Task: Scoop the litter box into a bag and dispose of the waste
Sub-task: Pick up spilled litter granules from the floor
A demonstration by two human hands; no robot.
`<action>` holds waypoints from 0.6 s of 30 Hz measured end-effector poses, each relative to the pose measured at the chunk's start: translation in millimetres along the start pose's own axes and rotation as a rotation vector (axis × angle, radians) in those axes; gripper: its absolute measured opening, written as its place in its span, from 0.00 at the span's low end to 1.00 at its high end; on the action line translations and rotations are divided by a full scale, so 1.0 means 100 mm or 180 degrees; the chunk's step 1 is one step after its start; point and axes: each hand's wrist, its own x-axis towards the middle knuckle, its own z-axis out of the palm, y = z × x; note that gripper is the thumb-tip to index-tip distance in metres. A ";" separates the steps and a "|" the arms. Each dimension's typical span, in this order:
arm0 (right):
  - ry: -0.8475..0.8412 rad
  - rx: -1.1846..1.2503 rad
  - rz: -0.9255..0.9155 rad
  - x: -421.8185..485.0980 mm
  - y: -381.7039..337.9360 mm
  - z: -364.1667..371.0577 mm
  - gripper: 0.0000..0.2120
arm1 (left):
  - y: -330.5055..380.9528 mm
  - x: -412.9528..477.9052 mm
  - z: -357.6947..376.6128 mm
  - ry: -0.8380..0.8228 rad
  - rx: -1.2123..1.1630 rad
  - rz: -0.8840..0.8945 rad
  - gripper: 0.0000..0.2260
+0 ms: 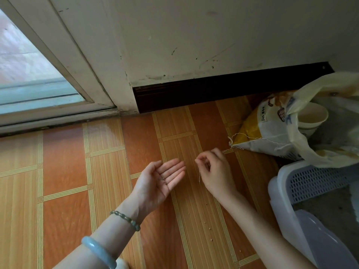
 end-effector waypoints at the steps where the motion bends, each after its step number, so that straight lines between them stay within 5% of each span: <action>1: -0.0037 0.0203 -0.0098 -0.05 -0.10 -0.05 0.03 | 0.00 0.01 0.00 0.0011 -0.0010 -0.0005 0.19; 5: -0.0364 0.0788 -0.0357 -0.30 -0.44 -0.15 0.07 | -0.07 0.00 0.01 -0.0023 0.0009 -0.0076 0.22; 8: -0.0081 0.0959 -0.0123 -0.35 -0.37 -0.15 0.14 | -0.11 -0.02 0.03 -0.0073 0.0012 -0.0122 0.23; 12: 0.0251 0.0457 0.0395 -0.24 0.00 -0.12 0.08 | -0.10 -0.05 -0.01 -0.0061 -0.0012 -0.0125 0.22; 18: 0.0074 0.0045 0.0305 -0.11 0.16 0.05 0.08 | -0.09 -0.08 -0.04 -0.0040 -0.0021 -0.0119 0.22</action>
